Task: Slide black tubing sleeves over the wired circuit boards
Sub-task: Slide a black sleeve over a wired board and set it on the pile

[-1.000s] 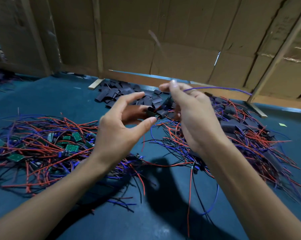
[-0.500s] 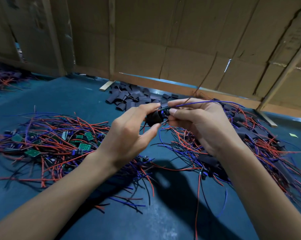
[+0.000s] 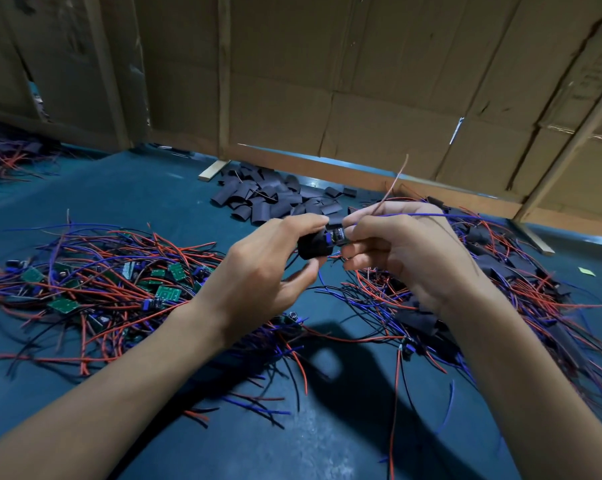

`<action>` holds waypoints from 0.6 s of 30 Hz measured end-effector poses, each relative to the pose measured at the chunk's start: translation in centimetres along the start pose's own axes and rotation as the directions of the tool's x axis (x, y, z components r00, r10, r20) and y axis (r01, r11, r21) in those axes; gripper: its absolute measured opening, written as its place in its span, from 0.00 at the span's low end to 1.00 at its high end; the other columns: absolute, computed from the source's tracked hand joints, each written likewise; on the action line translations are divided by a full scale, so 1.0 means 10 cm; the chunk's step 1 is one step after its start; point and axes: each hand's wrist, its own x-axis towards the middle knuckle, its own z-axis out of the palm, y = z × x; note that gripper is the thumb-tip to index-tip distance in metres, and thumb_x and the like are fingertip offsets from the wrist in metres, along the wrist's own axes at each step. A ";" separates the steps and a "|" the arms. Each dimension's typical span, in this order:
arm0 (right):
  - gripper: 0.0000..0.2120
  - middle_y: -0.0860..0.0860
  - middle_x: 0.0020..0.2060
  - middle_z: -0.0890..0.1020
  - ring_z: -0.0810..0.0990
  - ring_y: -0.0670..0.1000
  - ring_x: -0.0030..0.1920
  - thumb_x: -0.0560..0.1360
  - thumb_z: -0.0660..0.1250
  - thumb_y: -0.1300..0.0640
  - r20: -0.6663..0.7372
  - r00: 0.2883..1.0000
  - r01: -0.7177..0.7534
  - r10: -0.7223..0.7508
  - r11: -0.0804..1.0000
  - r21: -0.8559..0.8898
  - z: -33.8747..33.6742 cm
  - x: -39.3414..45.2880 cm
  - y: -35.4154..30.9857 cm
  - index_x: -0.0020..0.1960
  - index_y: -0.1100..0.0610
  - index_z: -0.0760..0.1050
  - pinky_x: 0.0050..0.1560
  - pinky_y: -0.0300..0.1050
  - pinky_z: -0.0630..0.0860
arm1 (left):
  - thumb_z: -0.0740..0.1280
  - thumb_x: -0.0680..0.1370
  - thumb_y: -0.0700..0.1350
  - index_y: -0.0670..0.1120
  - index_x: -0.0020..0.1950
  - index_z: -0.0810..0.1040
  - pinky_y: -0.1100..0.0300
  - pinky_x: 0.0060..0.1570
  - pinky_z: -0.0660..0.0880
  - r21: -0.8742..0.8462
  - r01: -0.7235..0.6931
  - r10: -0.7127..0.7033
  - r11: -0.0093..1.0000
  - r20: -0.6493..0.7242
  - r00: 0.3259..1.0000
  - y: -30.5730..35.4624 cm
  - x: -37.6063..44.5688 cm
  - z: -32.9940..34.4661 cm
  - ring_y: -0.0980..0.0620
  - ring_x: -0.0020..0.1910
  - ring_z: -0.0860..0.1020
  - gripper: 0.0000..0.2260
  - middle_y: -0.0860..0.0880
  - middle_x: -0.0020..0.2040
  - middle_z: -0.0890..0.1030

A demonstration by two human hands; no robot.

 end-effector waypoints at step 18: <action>0.03 0.57 0.36 0.84 0.85 0.53 0.36 0.73 0.70 0.68 0.016 0.996 -0.087 0.087 0.994 0.060 -0.35 0.06 -0.11 0.46 0.65 0.82 0.37 0.43 0.83 | 0.70 0.80 0.48 0.43 0.77 0.63 0.56 0.69 0.70 -0.119 0.153 -0.142 0.981 0.097 0.985 0.00 -0.04 0.05 0.52 0.69 0.74 0.29 0.48 0.70 0.76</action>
